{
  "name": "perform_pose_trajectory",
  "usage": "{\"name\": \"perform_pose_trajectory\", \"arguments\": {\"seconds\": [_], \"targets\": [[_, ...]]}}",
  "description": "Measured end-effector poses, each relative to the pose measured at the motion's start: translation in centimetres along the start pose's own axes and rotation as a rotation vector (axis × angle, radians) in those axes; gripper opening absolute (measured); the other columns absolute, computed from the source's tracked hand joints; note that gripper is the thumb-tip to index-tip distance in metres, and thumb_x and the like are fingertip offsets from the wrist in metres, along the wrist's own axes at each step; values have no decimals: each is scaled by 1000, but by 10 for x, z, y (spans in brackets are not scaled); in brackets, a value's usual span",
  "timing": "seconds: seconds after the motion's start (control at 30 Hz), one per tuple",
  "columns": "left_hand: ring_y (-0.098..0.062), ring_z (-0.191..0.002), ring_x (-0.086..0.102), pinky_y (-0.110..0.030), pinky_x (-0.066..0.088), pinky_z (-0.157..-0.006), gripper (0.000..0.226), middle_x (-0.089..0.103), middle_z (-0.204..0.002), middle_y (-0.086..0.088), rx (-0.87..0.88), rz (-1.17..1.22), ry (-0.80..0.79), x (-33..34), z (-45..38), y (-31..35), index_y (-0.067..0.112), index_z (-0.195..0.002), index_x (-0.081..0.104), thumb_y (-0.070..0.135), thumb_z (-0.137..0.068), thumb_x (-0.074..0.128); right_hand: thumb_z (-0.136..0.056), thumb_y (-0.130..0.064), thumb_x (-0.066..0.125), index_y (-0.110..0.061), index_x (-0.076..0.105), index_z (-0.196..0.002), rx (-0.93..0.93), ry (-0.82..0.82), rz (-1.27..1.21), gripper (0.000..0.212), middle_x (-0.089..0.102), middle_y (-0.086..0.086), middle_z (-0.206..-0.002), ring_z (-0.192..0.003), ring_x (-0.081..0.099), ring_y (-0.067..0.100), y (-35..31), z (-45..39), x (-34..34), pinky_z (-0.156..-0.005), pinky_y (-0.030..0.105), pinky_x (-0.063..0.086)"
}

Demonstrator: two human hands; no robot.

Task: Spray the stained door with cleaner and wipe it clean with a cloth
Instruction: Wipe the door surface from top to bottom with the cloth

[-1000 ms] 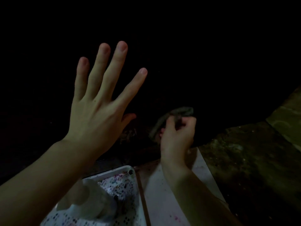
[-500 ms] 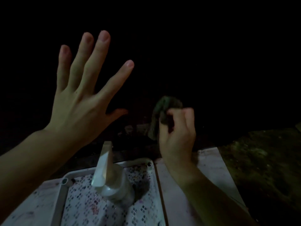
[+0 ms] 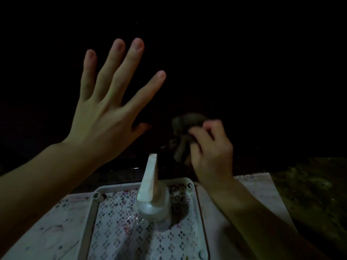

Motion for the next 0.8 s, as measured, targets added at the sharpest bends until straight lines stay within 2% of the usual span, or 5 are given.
{"name": "perform_pose_trajectory", "arguments": {"seconds": [0.13, 0.37, 0.5, 0.63, 0.8], "targets": [[-43, -142, 8, -54, -2, -117, 82, 13, -153, -25, 26, 1, 15, 0, 3, -5, 19, -151, 28, 49, -85, 67, -90, -1, 53, -3, 68, -94, -217, 145, 12, 16, 58, 21, -89, -79, 56, 34, -33, -38, -5, -72, 36, 47], [-43, -143, 6, -54, -4, -116, 99, 7, -154, -22, 30, -15, -18, -2, 4, -7, 21, -152, 24, 43, -72, 77, -83, -2, 61, -2, 64, -87, -234, -363, 71, 5, 55, 16, -82, -70, 53, 31, -3, 55, 58, -55, 38, 47], [-44, -141, 8, -55, -2, -116, 89, 10, -152, -24, 17, -19, -2, -4, 10, -18, 19, -151, 27, 47, -78, 71, -86, -1, 59, -2, 67, -95, -150, -70, -44, 13, 57, 21, -87, -74, 58, 34, -33, -3, 22, -60, 39, 51], [-43, -140, 14, -54, 1, -116, 78, 16, -150, -25, -10, -28, 56, -7, 15, -30, 14, -149, 30, 50, -88, 63, -92, -3, 57, 2, 71, -95, -295, 126, -66, 16, 61, 23, -87, -78, 61, 35, -69, -56, 3, -70, 38, 52], [-41, -142, 8, -54, -3, -116, 99, 8, -152, -20, -38, -67, 2, -9, 27, -51, 18, -151, 18, 53, -76, 72, -92, -8, 61, 2, 69, -93, -583, -244, -43, 13, 64, 20, -86, -68, 58, 33, -67, -3, 48, -58, 41, 48]]}}
Point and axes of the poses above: each hand's wrist, its own z-axis away from the middle knuckle, its own x-axis out of the palm, y = z × x, the point moved 8 cm from there along -z, towards the middle knuckle
